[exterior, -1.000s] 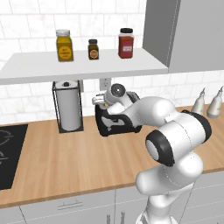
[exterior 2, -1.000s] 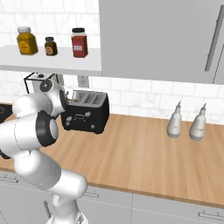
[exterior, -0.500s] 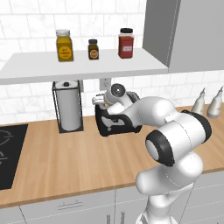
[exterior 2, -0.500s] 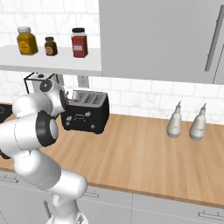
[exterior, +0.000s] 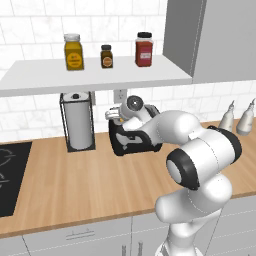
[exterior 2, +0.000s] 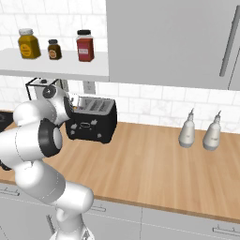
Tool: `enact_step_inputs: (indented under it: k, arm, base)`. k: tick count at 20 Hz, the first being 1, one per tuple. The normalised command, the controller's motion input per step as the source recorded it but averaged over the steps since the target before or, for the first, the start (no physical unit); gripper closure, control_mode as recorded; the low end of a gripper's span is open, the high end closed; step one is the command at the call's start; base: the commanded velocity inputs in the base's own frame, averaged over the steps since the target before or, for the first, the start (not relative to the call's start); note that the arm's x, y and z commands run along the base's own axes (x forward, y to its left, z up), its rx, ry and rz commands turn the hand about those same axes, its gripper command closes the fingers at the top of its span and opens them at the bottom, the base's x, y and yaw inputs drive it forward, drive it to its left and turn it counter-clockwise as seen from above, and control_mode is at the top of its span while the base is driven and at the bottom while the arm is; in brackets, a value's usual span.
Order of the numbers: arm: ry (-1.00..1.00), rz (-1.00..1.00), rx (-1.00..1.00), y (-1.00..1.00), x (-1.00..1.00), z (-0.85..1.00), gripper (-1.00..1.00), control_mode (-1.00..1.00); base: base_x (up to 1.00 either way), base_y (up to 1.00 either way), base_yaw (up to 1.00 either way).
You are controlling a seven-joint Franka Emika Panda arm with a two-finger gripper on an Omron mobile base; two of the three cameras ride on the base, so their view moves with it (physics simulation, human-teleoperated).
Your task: Start the toaster. Once the lever pops up, take the bread to the plate on the dining counter.
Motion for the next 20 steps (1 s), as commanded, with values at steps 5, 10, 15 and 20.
enact_step_inputs:
  k: [5,10,15,20]
  arm:
    - [0.0,0.0,0.0,0.0,0.0,0.0,-1.0,-1.0]
    - [0.0,0.0,0.0,0.0,0.0,0.0,-1.0,-1.0]
    - [0.0,0.0,0.0,0.0,0.0,0.0,-1.0,-1.0]
    - [0.0,0.0,0.0,0.0,0.0,0.0,-1.0,-1.0]
  base:
    - [0.0,0.0,0.0]
    - [0.0,0.0,0.0]
    - [0.0,0.0,0.0]
    - [0.0,0.0,0.0]
